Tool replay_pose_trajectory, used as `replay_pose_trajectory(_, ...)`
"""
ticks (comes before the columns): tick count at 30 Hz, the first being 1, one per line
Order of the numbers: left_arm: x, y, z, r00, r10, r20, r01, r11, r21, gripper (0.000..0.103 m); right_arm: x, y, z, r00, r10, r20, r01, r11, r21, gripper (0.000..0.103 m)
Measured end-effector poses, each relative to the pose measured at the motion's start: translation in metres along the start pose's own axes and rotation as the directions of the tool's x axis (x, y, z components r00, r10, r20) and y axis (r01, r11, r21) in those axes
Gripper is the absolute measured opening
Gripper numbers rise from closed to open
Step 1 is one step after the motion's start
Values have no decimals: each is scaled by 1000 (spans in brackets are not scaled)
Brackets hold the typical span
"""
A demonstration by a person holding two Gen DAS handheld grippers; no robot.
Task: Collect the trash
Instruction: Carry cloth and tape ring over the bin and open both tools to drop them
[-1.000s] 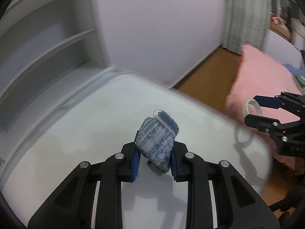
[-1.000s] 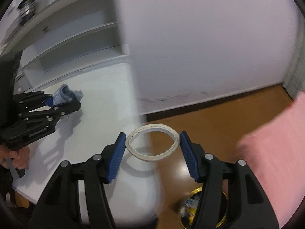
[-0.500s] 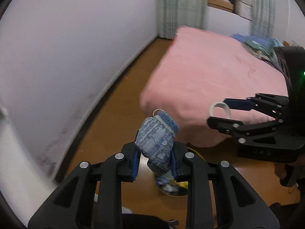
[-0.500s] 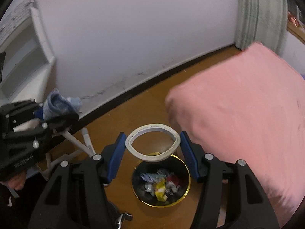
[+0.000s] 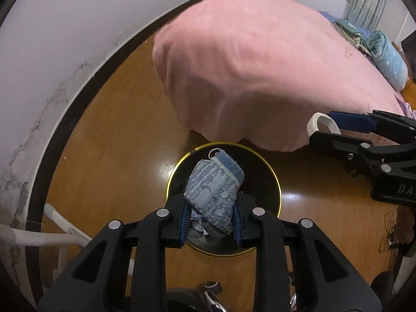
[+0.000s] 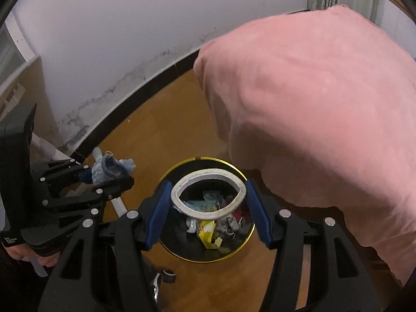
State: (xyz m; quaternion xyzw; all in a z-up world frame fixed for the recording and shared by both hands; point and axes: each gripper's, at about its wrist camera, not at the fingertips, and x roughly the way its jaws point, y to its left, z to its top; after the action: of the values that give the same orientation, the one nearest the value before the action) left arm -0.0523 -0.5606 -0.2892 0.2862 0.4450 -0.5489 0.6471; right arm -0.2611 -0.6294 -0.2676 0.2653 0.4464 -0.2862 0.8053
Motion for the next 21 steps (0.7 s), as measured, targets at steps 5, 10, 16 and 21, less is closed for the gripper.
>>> replay_pose_trajectory(5,12,-9,3,999,-21,-29,21,1000,4,31,10,-6,-1,1000,9,-18,-9,1000,5,57)
replay_pose_trajectory(10,10,-11,5,1000,-24,-9,24,1000,-12,61,16,-6,-1,1000,13,-25,-12,1000,7,57)
replay_pose_trajectory(16,4,-11,7,1000,-21,1,21,1000,-10,61,19,-7,0,999,16,-34,-16,1000,7,58)
replay_pose_trajectory(21,-3,-6,4,1000,-15,3,15,1000,-16,61,21,-5,1,999,29,-41,-28,1000,8,58)
